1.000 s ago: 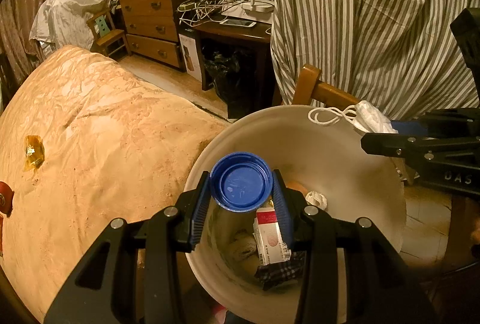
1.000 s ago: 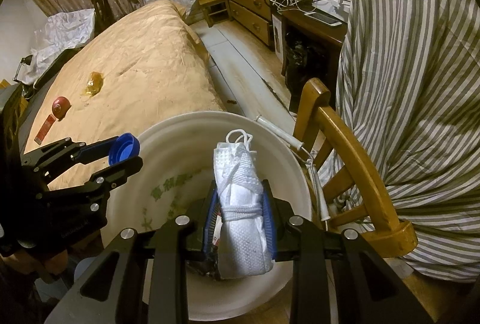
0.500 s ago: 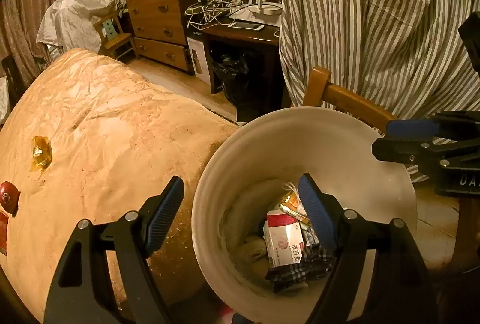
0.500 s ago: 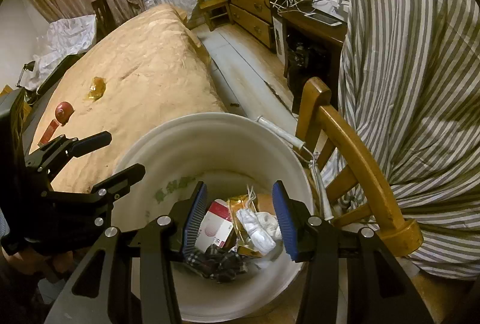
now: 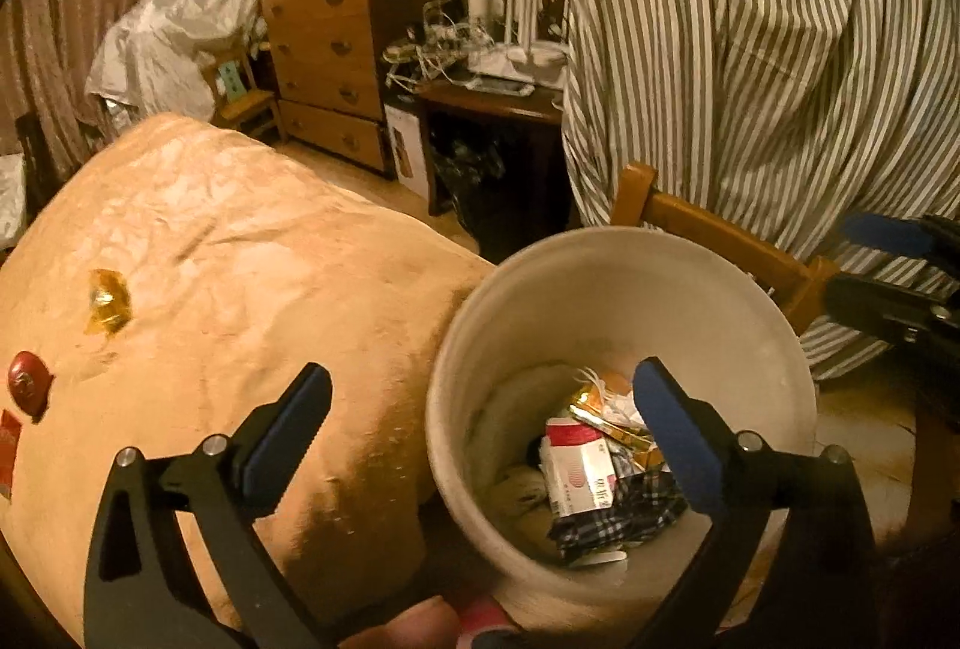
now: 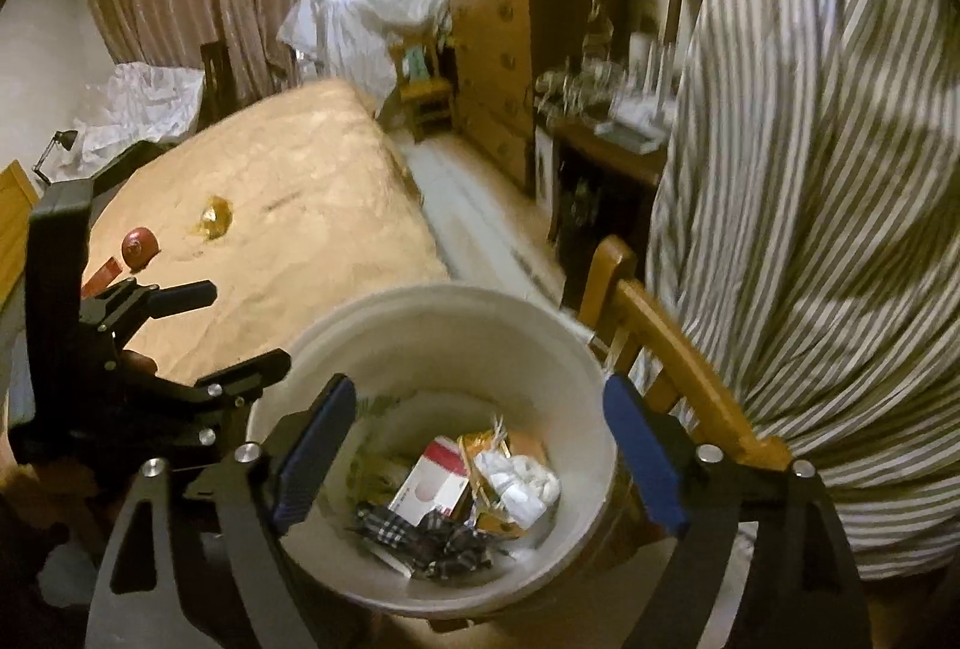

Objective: Collect trash

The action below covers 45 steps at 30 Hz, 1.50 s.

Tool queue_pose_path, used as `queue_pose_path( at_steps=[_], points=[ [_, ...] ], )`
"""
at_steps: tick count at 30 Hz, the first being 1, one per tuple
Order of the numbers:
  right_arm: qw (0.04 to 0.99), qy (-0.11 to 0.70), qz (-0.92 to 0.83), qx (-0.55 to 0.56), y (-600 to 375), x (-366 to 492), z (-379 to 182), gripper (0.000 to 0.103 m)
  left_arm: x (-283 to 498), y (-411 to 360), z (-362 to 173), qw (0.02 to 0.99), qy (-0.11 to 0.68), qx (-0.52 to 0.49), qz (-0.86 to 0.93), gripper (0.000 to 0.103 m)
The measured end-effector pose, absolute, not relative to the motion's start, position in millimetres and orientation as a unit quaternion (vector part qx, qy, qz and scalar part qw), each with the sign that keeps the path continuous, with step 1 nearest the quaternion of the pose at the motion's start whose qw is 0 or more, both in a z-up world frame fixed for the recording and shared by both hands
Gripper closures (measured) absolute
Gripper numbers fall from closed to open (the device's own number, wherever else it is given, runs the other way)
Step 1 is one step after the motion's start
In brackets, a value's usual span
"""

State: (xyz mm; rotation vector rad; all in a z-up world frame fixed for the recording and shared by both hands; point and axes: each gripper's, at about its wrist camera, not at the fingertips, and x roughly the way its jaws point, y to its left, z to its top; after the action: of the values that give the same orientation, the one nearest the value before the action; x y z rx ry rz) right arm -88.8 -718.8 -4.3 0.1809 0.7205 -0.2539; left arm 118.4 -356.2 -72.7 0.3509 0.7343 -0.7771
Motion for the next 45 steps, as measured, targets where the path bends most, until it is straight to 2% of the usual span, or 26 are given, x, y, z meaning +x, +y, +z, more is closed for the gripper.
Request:
queue_pose_path(
  at_steps=[6, 8, 23, 45],
  points=[
    [0.942, 0.291, -0.158, 0.049, -684, -136, 22, 0.012, 107, -314, -51, 0.867, 0.316, 0.120, -0.367, 0.006],
    [0.947, 0.271, -0.166, 0.042, -672, -154, 28, 0.005, 95, -300, -42, 0.875, 0.299, 0.110, -0.365, 0.006],
    [0.960, 0.193, -0.193, 0.051, -598, -274, 29, 0.005, 3, -235, 4, 0.899, 0.201, 0.085, -0.379, 0.006],
    [0.962, 0.190, -0.183, 0.063, -598, -311, 39, 0.005, -35, -222, 5, 0.894, 0.195, 0.094, -0.393, 0.006]
  ],
)
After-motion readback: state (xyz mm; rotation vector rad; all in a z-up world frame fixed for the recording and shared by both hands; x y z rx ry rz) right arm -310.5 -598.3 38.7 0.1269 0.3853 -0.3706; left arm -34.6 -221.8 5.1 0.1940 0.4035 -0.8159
